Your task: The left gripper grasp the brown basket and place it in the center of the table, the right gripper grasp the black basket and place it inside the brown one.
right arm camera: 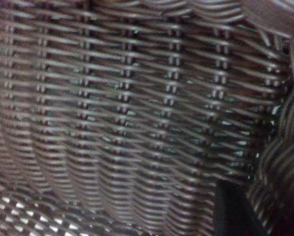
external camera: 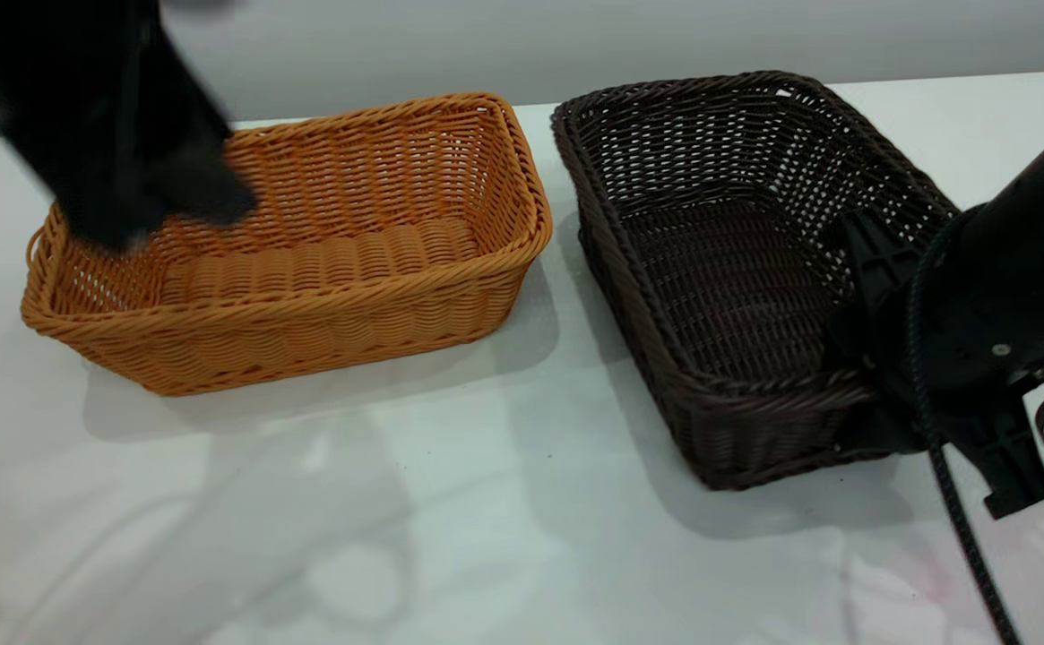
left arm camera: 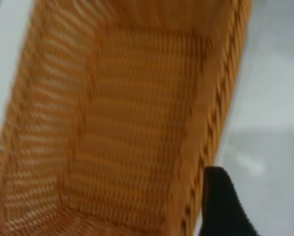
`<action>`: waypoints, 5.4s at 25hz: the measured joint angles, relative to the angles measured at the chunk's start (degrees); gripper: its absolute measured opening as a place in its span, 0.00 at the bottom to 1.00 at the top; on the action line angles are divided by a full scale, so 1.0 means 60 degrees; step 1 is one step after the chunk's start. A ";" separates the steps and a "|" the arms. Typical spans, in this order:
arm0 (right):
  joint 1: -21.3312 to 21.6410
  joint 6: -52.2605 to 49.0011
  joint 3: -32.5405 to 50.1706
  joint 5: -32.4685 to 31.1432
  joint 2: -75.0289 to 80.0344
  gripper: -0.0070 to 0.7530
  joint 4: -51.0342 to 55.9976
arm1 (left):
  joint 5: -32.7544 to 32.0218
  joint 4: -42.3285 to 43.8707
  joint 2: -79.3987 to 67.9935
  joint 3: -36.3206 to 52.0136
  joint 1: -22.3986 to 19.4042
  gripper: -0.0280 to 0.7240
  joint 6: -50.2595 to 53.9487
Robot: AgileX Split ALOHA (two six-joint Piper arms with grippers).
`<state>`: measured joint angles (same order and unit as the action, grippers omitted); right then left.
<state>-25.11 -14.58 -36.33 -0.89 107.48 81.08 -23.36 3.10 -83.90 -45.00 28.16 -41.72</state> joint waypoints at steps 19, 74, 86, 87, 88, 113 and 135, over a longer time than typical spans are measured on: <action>0.0215 0.2430 -0.0010 0.0213 -0.1010 0.31 -0.0162 | -0.0215 0.2400 -0.2148 -0.0949 0.0000 0.48 0.1934; 0.2660 0.5588 -0.2124 -0.2766 -0.1964 0.31 -0.0928 | 0.0126 0.1216 -0.4803 -0.2095 0.2487 0.16 0.0556; 0.2660 0.5588 -0.2134 -0.2820 -0.1964 0.31 -0.0953 | 0.0281 0.0514 -0.4803 -0.2095 0.3337 0.16 0.0530; 0.2660 0.5588 -0.2134 -0.2820 -0.1964 0.31 -0.0953 | 0.0267 0.0523 -0.4803 -0.2095 0.3337 0.16 0.0530; 0.2660 0.5588 -0.2134 -0.2813 -0.1964 0.31 -0.0962 | 0.0215 0.0531 -0.4803 -0.2095 0.3337 0.16 0.0489; 0.2660 0.5697 -0.2146 -0.2938 -0.1964 0.31 -0.1428 | -0.1943 0.0551 -0.1824 -0.2318 0.4015 0.67 0.1420; 0.2648 0.5516 -0.5554 -0.9150 -0.0607 0.31 -0.6446 | -0.1231 0.0561 0.2233 -0.5620 0.4611 0.66 0.3613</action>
<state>-9.23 18.51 -69.66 -55.79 103.84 42.41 -30.75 6.47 -70.50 -78.72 55.82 -20.04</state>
